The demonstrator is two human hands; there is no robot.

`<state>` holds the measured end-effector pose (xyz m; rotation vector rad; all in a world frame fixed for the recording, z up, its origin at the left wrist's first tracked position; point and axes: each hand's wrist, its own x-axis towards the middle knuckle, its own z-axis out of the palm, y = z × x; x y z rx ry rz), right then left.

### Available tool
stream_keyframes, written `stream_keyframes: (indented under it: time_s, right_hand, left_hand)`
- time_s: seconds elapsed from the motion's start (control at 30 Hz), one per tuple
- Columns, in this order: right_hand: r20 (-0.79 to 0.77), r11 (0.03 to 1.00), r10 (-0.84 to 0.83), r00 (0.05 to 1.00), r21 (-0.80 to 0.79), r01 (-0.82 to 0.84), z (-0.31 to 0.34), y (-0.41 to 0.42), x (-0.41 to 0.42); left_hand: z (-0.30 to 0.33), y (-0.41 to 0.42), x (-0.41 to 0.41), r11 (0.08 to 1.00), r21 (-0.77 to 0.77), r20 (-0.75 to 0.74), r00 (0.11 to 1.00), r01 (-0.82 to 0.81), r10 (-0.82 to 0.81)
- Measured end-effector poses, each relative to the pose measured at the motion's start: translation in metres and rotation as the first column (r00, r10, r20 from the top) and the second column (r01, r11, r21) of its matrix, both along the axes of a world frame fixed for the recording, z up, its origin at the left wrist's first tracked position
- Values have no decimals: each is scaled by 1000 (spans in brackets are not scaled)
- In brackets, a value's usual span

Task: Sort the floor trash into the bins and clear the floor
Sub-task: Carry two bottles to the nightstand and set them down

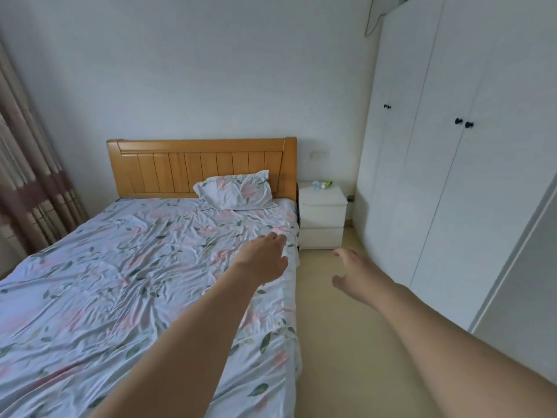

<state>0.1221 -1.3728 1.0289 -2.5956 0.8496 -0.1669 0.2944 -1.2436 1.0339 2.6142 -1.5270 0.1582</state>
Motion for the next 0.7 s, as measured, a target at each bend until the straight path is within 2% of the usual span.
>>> stream_keyframes:
  time_s: [0.1,0.23,0.37,0.6,0.7]
  right_hand:
    - [14,1000,28,1000,-4,-28,3,-62,36]
    - [38,999,43,998,-25,-42,15,-155,84]
    - [89,1000,19,996,-12,-18,21,-244,118]
    - [91,999,24,996,39,-28,-6,-395,172]
    - [98,998,16,995,56,-22,-9,-465,196]
  left_hand:
    - [-5,-60,34,1000,14,-63,998,-25,26]
    - [9,-151,85,997,-27,-81,994,-78,76]
    - [16,-240,114,998,-34,-72,996,-55,52]
    - [-4,-389,163,999,41,-51,998,-28,30]
    - [-1,-448,197,996,-21,-100,992,-84,81]
